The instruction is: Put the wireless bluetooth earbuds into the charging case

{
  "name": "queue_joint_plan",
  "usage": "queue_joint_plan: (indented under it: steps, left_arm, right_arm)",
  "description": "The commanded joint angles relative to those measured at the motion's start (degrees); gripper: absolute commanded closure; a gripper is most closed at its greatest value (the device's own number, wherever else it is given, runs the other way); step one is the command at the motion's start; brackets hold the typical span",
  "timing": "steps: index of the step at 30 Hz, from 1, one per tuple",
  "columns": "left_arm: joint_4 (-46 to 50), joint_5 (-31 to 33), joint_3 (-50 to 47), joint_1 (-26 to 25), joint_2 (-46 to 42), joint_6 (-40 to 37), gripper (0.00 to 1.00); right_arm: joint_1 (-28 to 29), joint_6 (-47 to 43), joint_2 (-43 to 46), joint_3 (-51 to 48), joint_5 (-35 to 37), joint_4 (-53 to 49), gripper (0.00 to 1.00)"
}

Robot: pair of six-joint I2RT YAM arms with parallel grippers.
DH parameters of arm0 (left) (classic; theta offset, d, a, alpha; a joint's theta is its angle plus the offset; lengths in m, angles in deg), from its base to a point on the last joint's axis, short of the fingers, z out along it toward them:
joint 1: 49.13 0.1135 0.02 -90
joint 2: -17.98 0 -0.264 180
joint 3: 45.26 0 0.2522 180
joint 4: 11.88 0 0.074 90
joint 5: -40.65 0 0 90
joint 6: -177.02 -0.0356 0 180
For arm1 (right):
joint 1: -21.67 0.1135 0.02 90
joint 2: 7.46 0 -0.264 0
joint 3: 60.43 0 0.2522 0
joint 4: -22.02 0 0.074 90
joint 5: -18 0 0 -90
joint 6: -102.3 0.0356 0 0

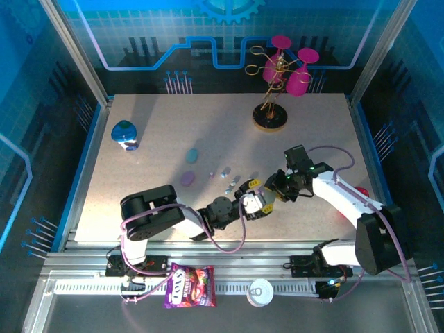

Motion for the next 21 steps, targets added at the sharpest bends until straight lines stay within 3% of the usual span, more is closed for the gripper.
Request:
queue_joint_plan:
  steps: [1, 9, 21]
  left_arm:
    - [-3.2, 0.8, 1.3, -0.1, 1.8, -2.1, 0.27]
    - [-3.2, -0.5, 0.8, -0.2, 3.2, -2.5, 0.25]
    - [-3.2, 1.4, 2.2, -0.2, 5.6, -3.4, 0.52]
  right_arm:
    - [-1.1, 3.7, 1.6, -1.3, -3.4, 2.9, 0.61]
    - [-1.8, 6.0, 2.9, -1.3, -6.3, 5.7, 0.61]
    - [-1.9, 7.1, 5.3, -1.7, -7.5, 6.0, 0.61]
